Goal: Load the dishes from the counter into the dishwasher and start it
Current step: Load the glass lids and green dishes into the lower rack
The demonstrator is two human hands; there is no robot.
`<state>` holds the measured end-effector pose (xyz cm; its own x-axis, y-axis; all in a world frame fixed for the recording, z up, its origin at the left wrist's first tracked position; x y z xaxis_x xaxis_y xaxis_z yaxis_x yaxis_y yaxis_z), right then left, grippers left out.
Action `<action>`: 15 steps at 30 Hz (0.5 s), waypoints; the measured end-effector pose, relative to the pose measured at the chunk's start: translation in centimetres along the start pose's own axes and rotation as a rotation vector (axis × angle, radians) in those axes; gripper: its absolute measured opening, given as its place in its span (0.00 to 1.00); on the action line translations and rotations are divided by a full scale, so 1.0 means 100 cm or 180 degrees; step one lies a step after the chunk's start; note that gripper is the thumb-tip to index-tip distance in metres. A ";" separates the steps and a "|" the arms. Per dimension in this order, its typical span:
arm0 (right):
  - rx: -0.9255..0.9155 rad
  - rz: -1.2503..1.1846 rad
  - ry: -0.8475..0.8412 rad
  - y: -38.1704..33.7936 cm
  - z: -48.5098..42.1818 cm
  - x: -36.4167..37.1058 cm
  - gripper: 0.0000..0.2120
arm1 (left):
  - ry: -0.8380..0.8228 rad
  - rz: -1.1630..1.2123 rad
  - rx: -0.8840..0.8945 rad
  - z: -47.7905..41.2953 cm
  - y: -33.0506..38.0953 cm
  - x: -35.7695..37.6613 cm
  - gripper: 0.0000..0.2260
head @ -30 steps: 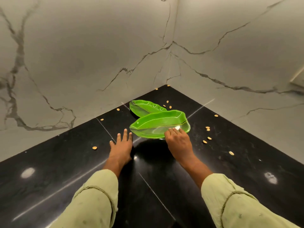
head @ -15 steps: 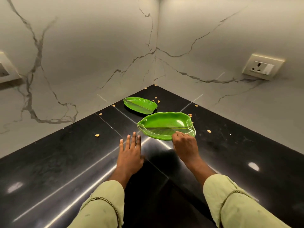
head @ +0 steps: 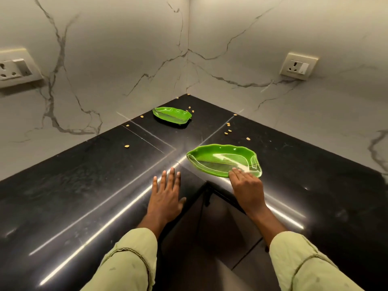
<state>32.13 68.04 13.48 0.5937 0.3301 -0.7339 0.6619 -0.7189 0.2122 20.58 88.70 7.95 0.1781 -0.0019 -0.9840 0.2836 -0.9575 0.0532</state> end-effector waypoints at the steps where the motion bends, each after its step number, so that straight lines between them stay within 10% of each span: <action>1: 0.0017 -0.0026 0.0002 0.001 0.009 -0.008 0.10 | 0.0024 0.0006 0.0026 0.009 0.006 -0.004 0.37; 15: 0.0267 -0.0041 -0.0112 0.031 0.172 -0.132 0.07 | -0.0011 0.0091 0.0143 0.148 0.126 -0.037 0.37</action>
<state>18.46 50.89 12.72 0.5681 0.3190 -0.7587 0.6278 -0.7640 0.1489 9.54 72.33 9.77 0.1823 -0.0304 -0.9828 0.2359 -0.9690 0.0737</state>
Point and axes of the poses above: each hand's wrist, its own z-axis away from the middle knuckle, its own x-axis out of the palm, y = z × x, the point moved 4 cm from there along -z, towards the middle knuckle, and after that the axes turned 9 degrees about y, right-handed, at the moved point
